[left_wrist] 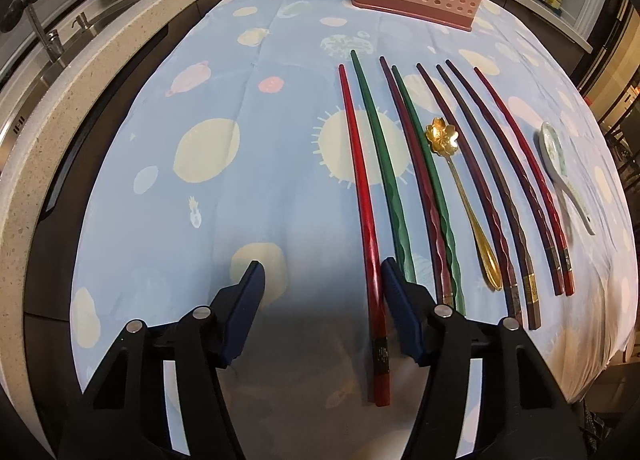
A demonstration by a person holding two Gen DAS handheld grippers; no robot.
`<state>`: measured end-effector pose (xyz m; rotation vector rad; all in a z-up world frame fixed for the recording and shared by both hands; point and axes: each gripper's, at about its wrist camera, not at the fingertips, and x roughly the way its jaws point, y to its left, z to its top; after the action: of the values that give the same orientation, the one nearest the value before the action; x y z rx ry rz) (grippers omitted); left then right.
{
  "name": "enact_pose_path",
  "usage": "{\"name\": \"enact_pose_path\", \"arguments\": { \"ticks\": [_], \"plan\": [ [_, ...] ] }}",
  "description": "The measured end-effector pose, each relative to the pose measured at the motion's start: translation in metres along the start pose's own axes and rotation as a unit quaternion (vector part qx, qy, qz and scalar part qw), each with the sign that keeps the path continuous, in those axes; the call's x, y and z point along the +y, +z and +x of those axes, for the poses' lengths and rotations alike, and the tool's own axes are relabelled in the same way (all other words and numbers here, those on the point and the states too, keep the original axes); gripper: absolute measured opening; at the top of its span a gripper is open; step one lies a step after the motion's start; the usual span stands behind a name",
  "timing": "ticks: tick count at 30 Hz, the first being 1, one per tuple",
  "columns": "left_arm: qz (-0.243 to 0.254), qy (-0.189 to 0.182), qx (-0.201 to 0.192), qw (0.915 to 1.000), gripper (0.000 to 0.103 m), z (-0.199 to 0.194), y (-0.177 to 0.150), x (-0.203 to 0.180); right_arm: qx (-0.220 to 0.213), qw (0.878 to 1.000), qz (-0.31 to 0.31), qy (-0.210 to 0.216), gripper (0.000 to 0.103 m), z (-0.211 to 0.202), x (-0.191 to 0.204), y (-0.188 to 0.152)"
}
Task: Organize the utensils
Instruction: 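Close the left gripper on the red chopstick while the right gripper approaches the white spoon, then grasp the white ceramic spoon with the right gripper while the left gripper lifts the red chopstick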
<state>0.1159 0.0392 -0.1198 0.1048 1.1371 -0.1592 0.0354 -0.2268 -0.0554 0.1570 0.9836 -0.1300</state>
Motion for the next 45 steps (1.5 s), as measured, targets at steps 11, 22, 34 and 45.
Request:
{"name": "enact_pose_path", "arguments": {
  "ticks": [11,22,34,45],
  "plan": [
    [-0.016,-0.038,0.019,0.9990,0.016,-0.015,-0.026,0.011,0.005,1.000,0.008,0.027,0.071,0.034,0.000,0.018],
    [-0.015,-0.048,0.022,0.9985,0.007,-0.013,-0.020,0.011,0.055,0.993,0.067,0.078,0.020,0.080,-0.011,0.018],
    [-0.013,-0.043,0.023,0.9988,0.007,-0.011,-0.019,0.009,0.069,0.991,0.068,0.094,0.015,0.091,-0.005,0.014],
    [-0.013,-0.043,0.023,0.9987,0.007,-0.011,-0.019,0.009,0.072,0.990,0.068,0.105,0.018,0.093,0.000,0.017]
  ]
}}
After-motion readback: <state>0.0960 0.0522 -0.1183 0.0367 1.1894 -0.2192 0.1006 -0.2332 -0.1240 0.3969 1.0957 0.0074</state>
